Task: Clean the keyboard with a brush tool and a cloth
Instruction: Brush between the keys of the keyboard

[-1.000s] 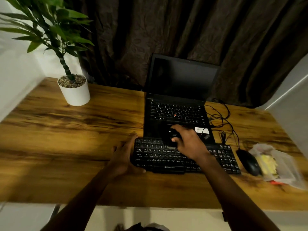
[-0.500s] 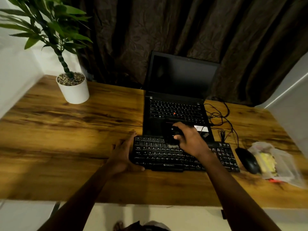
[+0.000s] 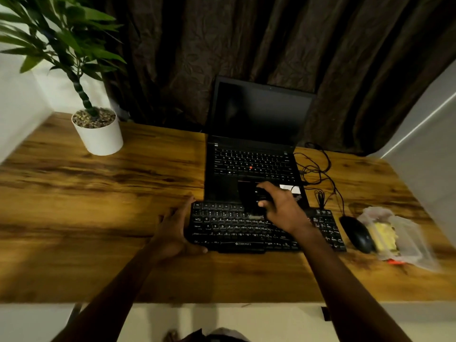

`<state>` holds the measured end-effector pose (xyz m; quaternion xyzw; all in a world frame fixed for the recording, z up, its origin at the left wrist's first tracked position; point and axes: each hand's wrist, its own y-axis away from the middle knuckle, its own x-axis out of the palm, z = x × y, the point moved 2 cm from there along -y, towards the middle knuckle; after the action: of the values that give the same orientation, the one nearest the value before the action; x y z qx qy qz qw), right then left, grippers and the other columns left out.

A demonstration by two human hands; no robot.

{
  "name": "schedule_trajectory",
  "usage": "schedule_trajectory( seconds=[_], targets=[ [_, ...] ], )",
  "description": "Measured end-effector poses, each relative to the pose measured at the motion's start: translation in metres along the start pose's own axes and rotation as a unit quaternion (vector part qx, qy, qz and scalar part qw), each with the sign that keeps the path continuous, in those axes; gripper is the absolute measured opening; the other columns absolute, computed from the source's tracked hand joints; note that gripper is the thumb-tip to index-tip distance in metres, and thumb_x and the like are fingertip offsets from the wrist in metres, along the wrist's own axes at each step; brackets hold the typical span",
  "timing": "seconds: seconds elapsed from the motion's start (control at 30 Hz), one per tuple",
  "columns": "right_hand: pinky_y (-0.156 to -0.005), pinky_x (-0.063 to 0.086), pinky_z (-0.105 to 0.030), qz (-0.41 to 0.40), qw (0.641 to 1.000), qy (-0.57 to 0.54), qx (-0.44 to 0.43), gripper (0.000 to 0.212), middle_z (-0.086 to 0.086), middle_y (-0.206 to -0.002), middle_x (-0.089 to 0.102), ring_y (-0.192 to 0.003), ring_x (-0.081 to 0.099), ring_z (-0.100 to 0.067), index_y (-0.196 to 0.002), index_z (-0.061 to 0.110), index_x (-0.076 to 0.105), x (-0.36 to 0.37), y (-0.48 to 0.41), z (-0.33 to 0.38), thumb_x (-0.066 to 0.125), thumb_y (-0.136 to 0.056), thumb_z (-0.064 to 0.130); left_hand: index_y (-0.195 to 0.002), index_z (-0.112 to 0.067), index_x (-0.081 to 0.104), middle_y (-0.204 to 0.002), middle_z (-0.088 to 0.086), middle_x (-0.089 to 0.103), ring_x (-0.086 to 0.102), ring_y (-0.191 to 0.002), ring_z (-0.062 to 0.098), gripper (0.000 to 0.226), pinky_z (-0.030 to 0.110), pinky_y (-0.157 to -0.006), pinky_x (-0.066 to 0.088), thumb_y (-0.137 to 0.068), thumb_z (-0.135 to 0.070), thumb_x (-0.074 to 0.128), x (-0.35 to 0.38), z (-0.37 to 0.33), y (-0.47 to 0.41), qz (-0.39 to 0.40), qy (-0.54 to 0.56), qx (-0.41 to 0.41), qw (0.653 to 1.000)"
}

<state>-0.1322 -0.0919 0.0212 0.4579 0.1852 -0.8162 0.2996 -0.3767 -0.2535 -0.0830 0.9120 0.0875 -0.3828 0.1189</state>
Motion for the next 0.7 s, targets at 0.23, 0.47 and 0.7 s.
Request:
schedule_trajectory(
  seconds=[0.23,0.47,0.7],
  targets=[
    [-0.073,0.059,-0.032,-0.011,0.997,0.041,0.058,0.047,-0.007,-0.112,0.064,-0.093,0.063,-0.017,-0.133,0.025,0.051,-0.030,0.013,-0.031,0.061,-0.092,0.003,-0.152,-0.047,-0.009,-0.155,0.004,0.035,0.028,-0.138,0.026,0.148,0.046,-0.110,0.016,-0.040,-0.076,0.082,-0.001,-0.003,0.001,-0.003,-0.027,-0.009,1.000],
    [-0.078,0.059,-0.033,-0.007,1.000,-0.007,0.014,0.045,-0.001,-0.106,0.064,-0.097,0.063,-0.017,-0.125,0.025,0.055,-0.013,0.013,-0.012,0.062,-0.090,-0.001,-0.146,-0.059,-0.013,-0.152,0.007,0.037,0.030,-0.138,0.029,0.148,0.043,-0.107,0.016,-0.033,-0.079,0.080,0.002,0.001,-0.001,0.002,-0.005,-0.028,1.000],
    [-0.074,0.061,-0.041,-0.008,0.994,0.067,0.083,0.051,-0.006,-0.113,0.059,-0.096,0.061,-0.020,-0.128,0.038,0.047,-0.038,0.020,-0.051,0.062,-0.091,0.006,-0.151,-0.050,-0.006,-0.153,0.008,0.035,0.026,-0.139,0.028,0.145,0.043,-0.109,0.015,-0.040,-0.071,0.084,0.000,-0.005,0.001,0.005,-0.005,-0.018,1.000]
  ],
)
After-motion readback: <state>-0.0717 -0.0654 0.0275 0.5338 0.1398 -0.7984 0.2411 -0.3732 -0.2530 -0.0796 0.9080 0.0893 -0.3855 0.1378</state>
